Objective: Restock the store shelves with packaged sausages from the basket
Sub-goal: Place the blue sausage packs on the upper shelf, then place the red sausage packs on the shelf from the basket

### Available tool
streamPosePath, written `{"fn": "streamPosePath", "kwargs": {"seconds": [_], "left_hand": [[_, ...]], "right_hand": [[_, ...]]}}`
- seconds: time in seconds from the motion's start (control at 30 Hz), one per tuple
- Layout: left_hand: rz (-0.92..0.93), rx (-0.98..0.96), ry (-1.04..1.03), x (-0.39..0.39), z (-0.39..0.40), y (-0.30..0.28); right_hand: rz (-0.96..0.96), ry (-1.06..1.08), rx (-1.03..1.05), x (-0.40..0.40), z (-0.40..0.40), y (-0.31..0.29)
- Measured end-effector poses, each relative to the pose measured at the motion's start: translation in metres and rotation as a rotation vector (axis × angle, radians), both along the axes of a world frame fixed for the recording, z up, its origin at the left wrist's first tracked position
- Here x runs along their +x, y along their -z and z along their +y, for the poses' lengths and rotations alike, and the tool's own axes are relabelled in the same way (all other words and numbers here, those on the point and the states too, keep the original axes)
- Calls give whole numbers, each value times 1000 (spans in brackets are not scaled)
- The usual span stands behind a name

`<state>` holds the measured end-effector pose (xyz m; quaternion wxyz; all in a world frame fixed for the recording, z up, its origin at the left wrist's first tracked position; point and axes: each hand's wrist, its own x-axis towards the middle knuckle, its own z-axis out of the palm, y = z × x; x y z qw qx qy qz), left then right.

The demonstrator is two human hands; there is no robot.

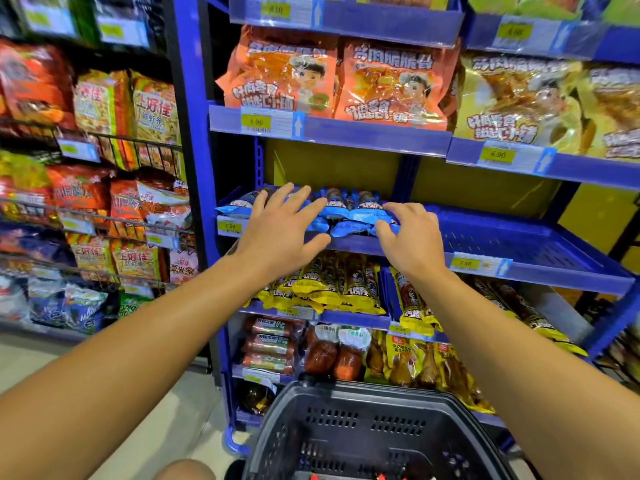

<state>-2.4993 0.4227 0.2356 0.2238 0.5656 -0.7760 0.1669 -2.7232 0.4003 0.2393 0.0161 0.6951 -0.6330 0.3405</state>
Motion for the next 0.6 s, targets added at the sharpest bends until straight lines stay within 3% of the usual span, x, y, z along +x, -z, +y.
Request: {"fn": "streamPosePath", "kwargs": {"seconds": [0.27,0.6], "left_hand": [[89,22,148,-28,56,40],[73,372,240,-89,125,183]], "right_hand": [[76,-139,-83,-13,69,42],[255,-198,293,-56,162,198]]}}
